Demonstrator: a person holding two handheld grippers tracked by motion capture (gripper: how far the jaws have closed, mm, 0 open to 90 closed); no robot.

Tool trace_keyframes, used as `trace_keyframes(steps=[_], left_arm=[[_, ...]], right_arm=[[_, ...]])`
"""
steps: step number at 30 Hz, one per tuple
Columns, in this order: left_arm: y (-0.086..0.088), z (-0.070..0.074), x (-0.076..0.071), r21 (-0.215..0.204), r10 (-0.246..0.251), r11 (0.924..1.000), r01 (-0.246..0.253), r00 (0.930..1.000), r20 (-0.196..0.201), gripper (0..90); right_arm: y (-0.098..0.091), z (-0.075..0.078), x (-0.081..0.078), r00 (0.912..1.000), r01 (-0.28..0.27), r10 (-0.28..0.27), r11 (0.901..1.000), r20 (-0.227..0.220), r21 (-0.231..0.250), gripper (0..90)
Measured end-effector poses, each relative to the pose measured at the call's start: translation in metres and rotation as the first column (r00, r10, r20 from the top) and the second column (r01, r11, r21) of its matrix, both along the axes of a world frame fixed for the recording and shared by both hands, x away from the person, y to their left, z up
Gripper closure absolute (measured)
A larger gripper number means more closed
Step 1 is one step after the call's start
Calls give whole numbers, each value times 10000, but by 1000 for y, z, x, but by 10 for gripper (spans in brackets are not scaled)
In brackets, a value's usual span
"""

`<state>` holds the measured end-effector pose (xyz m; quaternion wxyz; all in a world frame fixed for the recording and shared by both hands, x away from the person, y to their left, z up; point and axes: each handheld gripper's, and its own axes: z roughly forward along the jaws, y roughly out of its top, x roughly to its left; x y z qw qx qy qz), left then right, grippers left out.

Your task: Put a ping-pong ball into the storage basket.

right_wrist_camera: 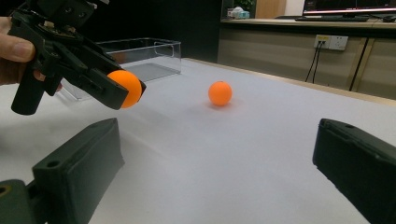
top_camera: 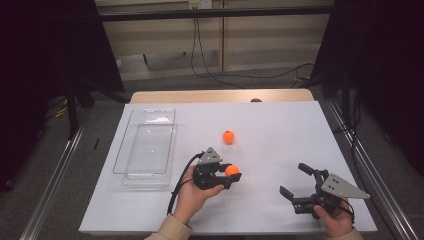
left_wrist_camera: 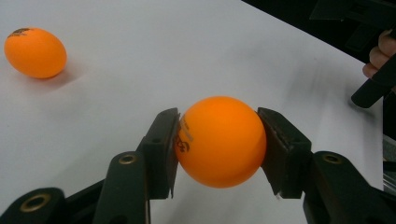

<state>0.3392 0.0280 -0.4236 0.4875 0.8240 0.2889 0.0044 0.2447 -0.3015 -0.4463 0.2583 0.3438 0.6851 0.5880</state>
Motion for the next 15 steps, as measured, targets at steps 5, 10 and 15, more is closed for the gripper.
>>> trace_keyframes(steps=[5, 10, 15], left_arm=[[1, 1, 0, -18, 27, 10000, -27, 10000, 1, 509], [3, 1, 1, -62, 141, 9999, -141, 9999, -38, 509], [4, 2, 2, -31, 175, 9998, -175, 9998, -83, 509]], right_arm=[[1, 0, 0, 10000, -42, 43, 10000, -51, 45, 9], [0, 0, 0, 10000, 34, -33, 9999, -83, 135, 9], [0, 0, 1, 10000, 24, -23, 10000, -95, 54, 9]])
